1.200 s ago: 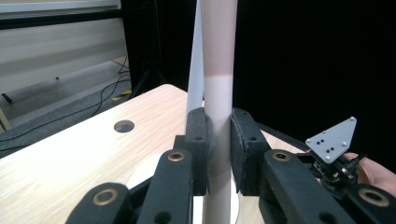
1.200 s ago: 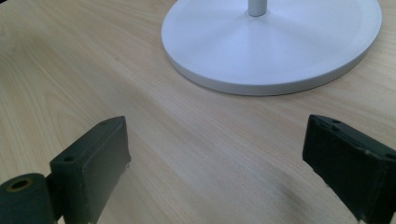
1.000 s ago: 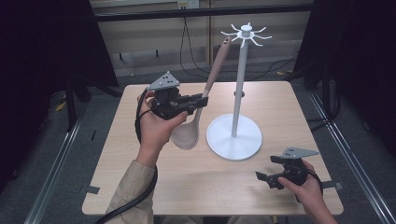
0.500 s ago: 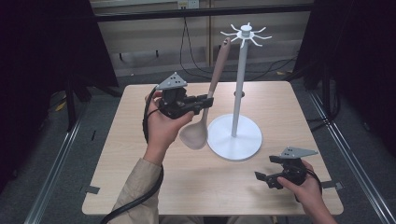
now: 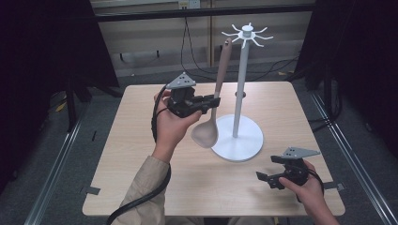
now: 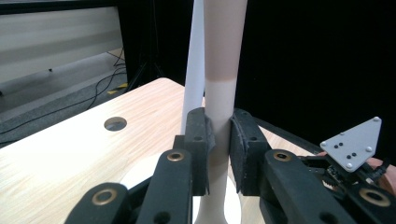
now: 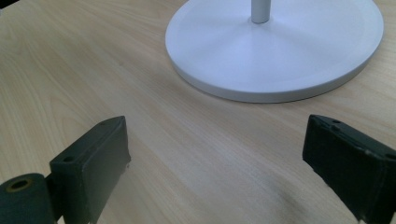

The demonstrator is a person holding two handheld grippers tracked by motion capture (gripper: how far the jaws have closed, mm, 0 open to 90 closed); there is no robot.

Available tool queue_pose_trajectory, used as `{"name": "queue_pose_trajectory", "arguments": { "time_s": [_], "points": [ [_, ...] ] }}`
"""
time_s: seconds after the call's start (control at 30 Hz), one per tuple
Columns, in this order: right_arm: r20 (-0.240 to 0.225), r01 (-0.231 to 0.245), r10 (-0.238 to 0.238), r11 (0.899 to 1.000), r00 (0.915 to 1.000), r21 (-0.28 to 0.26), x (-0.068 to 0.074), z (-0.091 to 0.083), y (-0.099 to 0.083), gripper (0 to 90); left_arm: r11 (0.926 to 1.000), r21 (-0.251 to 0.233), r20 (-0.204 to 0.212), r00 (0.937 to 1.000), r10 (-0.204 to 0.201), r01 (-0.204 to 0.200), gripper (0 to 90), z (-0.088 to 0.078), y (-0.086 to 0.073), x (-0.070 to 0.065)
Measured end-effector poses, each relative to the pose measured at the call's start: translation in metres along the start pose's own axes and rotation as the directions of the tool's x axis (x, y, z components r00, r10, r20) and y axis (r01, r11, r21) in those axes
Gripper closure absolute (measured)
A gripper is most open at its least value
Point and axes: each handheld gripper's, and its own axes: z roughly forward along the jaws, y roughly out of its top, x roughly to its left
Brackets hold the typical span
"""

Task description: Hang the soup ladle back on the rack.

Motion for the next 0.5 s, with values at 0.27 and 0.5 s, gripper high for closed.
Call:
{"name": "queue_pose_trajectory", "arguments": {
  "time_s": [0.27, 0.5],
  "points": [
    [-0.005, 0.001, -0.001, 1.000, 1.0000, -0.004, 0.001, -0.001, 0.001, 7.0, 1.0000, -0.009, 0.000, 1.0000, 0.001, -0.001, 78.5, 0.010, -0.001, 0.001],
    [-0.007, 0.004, -0.005, 1.000, 1.0000, -0.006, 0.001, -0.001, 0.001, 7.0, 0.9998, -0.022, -0.010, 0.9999, -0.005, 0.005, 77.9, 0.015, -0.002, 0.004]
  ]
}}
